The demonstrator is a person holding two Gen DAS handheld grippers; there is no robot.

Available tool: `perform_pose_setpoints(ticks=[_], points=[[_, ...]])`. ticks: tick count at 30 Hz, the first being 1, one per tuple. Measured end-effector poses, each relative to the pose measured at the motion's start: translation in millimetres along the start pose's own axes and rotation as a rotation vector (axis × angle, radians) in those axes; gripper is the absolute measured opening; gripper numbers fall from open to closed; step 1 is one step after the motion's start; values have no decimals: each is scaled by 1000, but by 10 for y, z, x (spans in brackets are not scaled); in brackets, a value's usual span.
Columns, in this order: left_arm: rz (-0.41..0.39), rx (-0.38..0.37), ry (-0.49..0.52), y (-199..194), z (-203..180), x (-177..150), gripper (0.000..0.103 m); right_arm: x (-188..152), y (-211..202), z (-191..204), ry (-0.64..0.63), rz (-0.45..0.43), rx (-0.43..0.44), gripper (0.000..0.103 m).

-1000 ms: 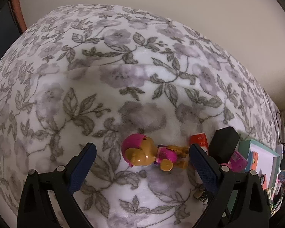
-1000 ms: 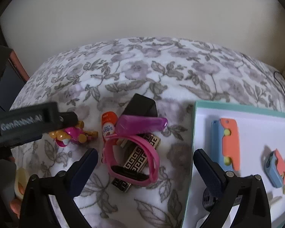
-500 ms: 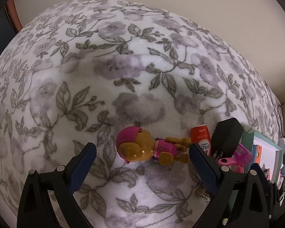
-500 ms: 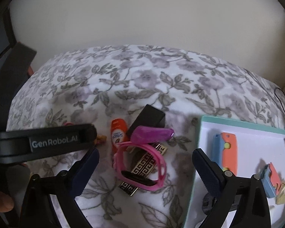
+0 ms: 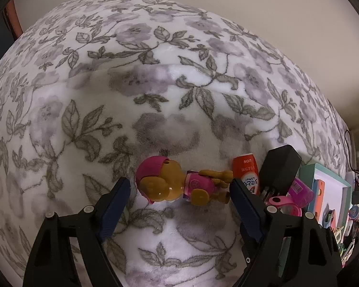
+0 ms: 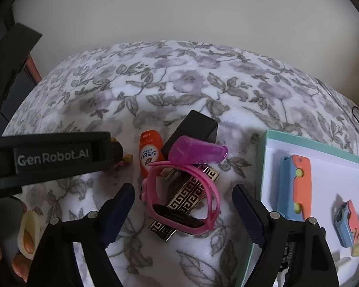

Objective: Organize rigid objects
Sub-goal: 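Grasp the yellow-pink dog figure with the left tool while the right tool grasps the pink watch band, then carry the dog figure and pink watch band into the tray and release both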

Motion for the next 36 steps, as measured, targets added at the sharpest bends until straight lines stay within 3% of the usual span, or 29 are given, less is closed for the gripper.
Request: perform_pose_setpoints(ticks=[3,9,36], points=[[-1,-10,2,-1,-24,1,80,-12,16,-8,2,10,2,73],[-2,-16,-6,-4,-9,5,80,-14,12,-23,2,18,9,66],[-40,-33,-3,-192,-47,55,79,28,-89,-68,62,16,55,63]])
Point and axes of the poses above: each gripper's, at about its wrist camera, not at the fingertips, and y roughly the way its jaws point, z to its left, x to its top, the point moved 3 cm from there along y, roughly the way its jaws point, and after that the axes turned 14 degrees about -z, right-handed, at the moved point
